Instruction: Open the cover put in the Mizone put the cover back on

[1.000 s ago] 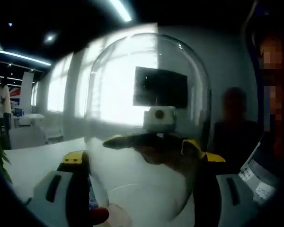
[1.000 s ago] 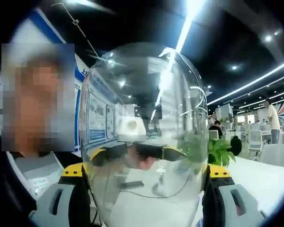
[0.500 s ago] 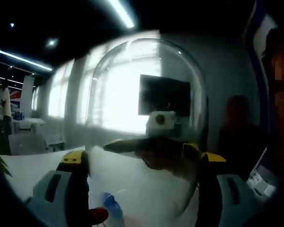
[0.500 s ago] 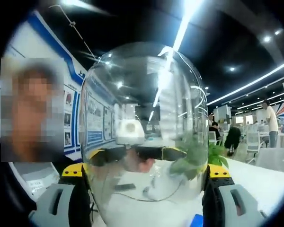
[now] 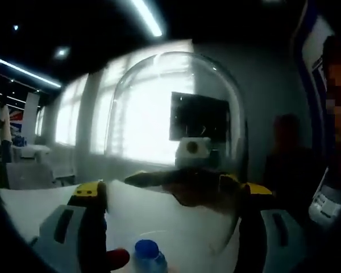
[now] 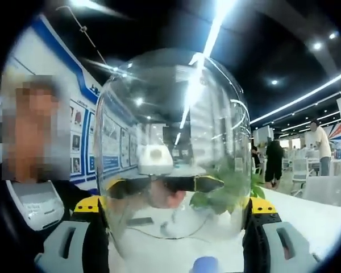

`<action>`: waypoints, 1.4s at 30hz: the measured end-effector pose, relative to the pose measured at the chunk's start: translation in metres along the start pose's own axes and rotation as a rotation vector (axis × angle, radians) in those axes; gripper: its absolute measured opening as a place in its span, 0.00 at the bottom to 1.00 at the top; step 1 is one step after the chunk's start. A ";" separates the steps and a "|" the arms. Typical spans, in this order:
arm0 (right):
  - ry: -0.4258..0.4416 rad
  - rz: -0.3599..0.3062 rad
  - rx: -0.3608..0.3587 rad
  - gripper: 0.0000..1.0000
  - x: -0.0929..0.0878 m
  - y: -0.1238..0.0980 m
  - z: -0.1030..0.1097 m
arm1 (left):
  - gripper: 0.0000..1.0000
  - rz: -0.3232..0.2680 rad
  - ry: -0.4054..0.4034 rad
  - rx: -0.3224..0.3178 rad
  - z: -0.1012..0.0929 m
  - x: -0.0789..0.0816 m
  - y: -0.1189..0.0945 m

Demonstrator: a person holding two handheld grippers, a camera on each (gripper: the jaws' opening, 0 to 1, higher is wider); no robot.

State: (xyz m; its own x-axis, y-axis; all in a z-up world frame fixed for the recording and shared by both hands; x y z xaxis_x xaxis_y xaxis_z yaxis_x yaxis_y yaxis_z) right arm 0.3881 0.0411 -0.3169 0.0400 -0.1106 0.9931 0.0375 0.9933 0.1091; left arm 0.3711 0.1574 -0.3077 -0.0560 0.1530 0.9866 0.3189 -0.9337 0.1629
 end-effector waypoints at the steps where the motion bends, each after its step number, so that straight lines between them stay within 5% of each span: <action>1: -0.003 0.003 -0.004 0.91 -0.002 0.000 -0.002 | 0.83 -0.001 -0.001 -0.004 0.003 -0.002 0.000; 18: 0.014 0.054 -0.003 0.91 -0.060 -0.003 -0.023 | 0.83 0.019 -0.031 0.004 0.025 -0.061 -0.004; 42: -0.033 0.161 0.012 0.91 -0.119 -0.009 -0.029 | 0.83 0.090 0.010 0.000 0.023 -0.124 -0.013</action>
State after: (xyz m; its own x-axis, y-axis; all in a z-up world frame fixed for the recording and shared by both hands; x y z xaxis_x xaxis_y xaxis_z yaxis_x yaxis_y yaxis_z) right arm 0.4117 0.0446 -0.4375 0.0122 0.0511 0.9986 0.0212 0.9985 -0.0514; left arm 0.3956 0.1579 -0.4325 -0.0363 0.0658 0.9972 0.3234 -0.9433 0.0740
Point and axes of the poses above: the point that each gripper's makers call its tool centre point, and the gripper's own axes: y roughly forward along the fingers, z roughly to its left, x roughly out of its top, the point moved 6 cm from there along -y, roughly backward along the fingers, and after that the axes turned 2 degrees about y, right-handed, at the moved point
